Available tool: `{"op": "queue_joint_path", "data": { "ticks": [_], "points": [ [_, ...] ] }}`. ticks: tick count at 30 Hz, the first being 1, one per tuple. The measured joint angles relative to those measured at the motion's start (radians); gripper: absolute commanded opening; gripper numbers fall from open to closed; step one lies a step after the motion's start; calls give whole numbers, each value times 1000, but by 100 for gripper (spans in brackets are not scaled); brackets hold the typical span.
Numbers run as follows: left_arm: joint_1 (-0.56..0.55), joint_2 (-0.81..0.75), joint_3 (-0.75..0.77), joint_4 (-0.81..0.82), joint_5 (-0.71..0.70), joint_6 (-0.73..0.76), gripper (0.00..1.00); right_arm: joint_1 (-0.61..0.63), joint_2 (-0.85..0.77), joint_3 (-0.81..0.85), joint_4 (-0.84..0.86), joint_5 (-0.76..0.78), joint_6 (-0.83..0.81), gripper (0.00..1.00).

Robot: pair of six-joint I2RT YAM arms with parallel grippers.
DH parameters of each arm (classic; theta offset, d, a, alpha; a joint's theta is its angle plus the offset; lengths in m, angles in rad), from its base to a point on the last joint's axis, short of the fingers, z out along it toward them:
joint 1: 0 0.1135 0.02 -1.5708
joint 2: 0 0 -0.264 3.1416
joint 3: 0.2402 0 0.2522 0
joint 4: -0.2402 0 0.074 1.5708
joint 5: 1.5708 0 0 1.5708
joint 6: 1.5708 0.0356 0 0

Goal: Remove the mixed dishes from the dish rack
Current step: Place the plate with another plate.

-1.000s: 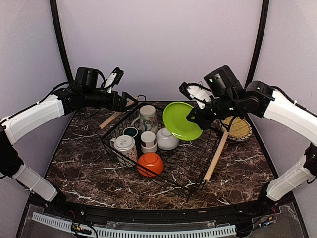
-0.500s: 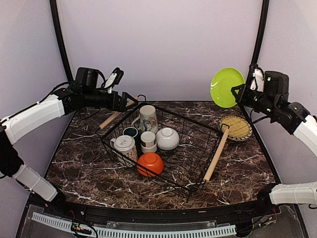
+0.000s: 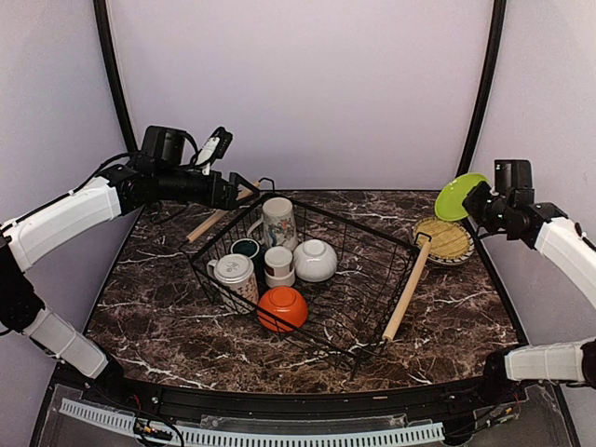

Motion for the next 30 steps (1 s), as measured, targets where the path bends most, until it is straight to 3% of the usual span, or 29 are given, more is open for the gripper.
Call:
{"op": "queue_joint_path", "data": {
  "ticks": [10,18,30],
  "points": [
    [0,0,0,-8,0,0,99,-309,320,-67,131,-413,85,0],
    [-5,0,0,-8,0,-2,99,-332,522,-66,250,-609,117,0],
    [-14,0,0,-8,3,-5,99,-362,623,-55,391,-693,111,11]
  ]
}}
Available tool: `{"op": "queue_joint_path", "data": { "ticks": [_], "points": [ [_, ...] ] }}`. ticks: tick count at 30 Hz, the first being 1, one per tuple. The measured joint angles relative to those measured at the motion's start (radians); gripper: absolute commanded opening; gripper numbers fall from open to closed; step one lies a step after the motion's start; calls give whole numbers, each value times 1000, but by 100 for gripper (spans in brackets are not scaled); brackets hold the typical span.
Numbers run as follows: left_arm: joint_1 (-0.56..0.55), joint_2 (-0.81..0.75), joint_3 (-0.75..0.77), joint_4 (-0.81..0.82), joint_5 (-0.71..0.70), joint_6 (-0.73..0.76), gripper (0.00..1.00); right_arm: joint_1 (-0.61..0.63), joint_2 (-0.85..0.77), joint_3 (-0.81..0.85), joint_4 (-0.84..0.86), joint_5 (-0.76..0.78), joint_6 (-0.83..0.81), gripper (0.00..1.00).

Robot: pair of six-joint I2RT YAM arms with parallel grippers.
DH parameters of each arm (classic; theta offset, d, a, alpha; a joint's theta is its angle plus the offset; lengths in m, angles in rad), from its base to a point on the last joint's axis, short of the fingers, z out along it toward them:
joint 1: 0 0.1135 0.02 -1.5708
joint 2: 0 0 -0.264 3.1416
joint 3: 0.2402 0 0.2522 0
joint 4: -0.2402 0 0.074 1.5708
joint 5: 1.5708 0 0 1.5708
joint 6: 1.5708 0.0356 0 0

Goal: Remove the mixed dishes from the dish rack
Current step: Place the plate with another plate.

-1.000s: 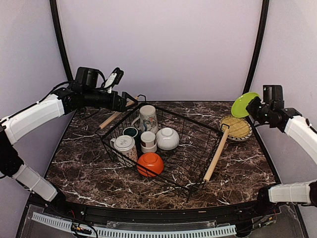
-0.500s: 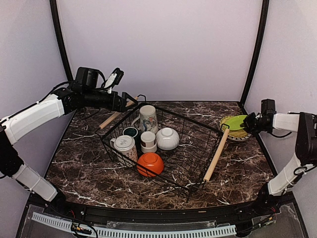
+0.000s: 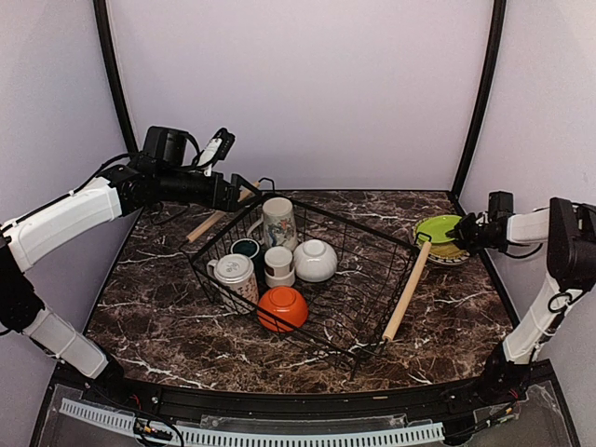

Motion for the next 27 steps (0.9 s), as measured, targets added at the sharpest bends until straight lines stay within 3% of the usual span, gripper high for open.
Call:
{"op": "queue_joint_path", "data": {
  "ticks": [6,11,15,19,27],
  "points": [
    [-3,0,0,0,0,0,99,-14,53,28,23,-31,-26,19],
    [-3,3,0,0,0,0,99,-23,66,51,9,-40,-59,33],
    [-3,7,0,0,0,0,99,-25,69,80,-35,-38,-106,41],
    [-3,8,0,0,1,0,99,-25,69,100,-112,-14,-176,56],
    [-3,8,0,0,5,-3,99,-25,29,113,-263,34,-299,71]
  ]
}}
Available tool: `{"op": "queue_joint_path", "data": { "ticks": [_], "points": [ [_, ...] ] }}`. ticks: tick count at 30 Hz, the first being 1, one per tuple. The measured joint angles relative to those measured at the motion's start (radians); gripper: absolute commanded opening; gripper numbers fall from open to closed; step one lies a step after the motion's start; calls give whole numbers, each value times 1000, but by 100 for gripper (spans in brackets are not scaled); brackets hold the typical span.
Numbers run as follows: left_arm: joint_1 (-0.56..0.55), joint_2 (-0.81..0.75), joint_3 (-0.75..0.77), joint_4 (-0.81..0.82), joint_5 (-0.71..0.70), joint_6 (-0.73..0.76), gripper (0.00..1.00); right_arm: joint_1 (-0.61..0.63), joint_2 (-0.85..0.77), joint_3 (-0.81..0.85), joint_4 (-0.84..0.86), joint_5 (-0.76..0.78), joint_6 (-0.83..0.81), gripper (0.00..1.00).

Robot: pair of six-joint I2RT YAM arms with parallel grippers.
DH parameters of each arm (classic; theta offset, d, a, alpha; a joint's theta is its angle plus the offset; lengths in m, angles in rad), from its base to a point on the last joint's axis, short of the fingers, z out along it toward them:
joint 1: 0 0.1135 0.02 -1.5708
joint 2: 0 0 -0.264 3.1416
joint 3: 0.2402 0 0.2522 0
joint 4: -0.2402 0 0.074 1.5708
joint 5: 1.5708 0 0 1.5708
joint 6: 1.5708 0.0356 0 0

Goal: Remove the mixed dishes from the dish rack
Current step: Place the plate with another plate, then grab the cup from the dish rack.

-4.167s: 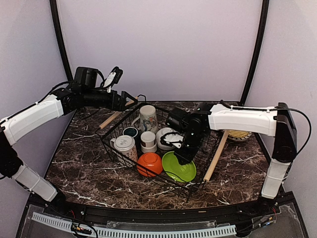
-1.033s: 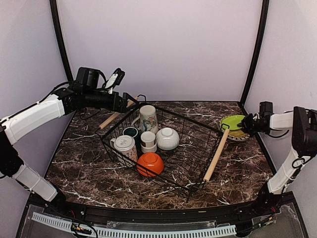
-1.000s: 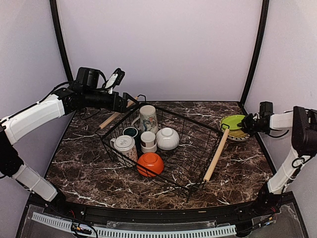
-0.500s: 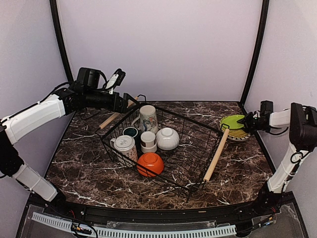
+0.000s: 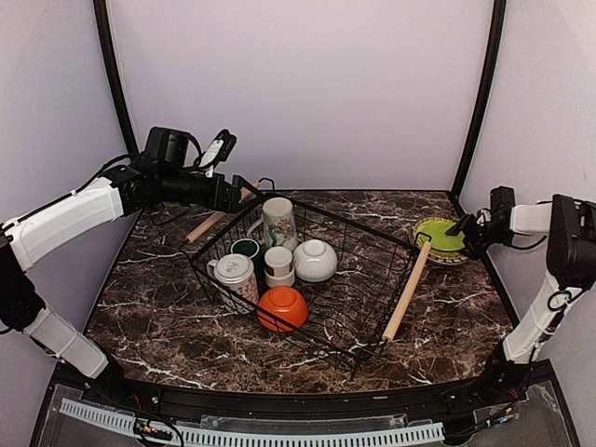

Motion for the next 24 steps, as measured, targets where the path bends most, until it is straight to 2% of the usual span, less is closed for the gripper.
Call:
{"op": "queue_joint_path", "data": {
  "ticks": [10,14,24],
  "points": [
    [-1,0,0,0,8,-3,99,0,-107,0,-110,54,-94,91],
    [-1,0,0,0,10,-3,99,0,-146,0,-149,82,-146,96],
    [-48,2,18,-15,-13,6,98,0,-250,-11,-278,187,-276,99]
  ]
}}
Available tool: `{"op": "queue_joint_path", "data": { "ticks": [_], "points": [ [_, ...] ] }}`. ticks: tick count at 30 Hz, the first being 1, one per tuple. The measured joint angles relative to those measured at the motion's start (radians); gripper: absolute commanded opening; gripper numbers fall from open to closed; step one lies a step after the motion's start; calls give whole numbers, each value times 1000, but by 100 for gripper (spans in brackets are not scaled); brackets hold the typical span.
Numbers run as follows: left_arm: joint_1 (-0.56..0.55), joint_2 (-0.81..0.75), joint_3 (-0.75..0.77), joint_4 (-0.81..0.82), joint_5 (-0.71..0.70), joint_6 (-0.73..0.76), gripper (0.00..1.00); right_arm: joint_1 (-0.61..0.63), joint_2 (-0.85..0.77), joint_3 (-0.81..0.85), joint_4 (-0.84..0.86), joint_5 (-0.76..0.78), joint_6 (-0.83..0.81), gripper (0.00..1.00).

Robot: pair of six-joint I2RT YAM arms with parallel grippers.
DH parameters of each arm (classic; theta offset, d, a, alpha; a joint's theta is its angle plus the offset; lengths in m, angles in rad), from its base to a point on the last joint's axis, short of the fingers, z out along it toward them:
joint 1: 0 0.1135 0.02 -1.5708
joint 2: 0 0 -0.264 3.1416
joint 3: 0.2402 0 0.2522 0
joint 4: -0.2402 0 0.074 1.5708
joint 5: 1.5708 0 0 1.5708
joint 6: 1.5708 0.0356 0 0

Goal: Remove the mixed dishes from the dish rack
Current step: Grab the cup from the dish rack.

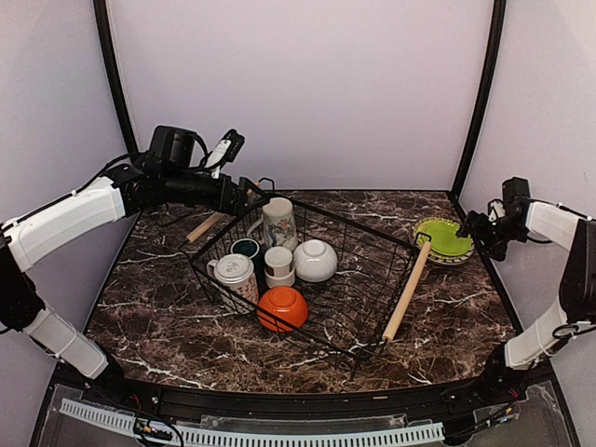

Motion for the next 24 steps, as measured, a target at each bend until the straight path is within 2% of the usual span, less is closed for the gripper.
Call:
{"op": "queue_joint_path", "data": {
  "ticks": [5,14,20,24],
  "points": [
    [-31,10,14,-15,-24,14,98,26,-100,-44,-3,-13,-42,99],
    [-93,77,31,-68,-134,71,97,186,-193,-117,21,-53,-76,99],
    [-132,90,42,-99,-248,111,97,238,-220,-117,8,28,-112,99],
    [-143,157,133,-139,-311,107,97,254,-266,-117,-2,90,-131,99]
  ]
}}
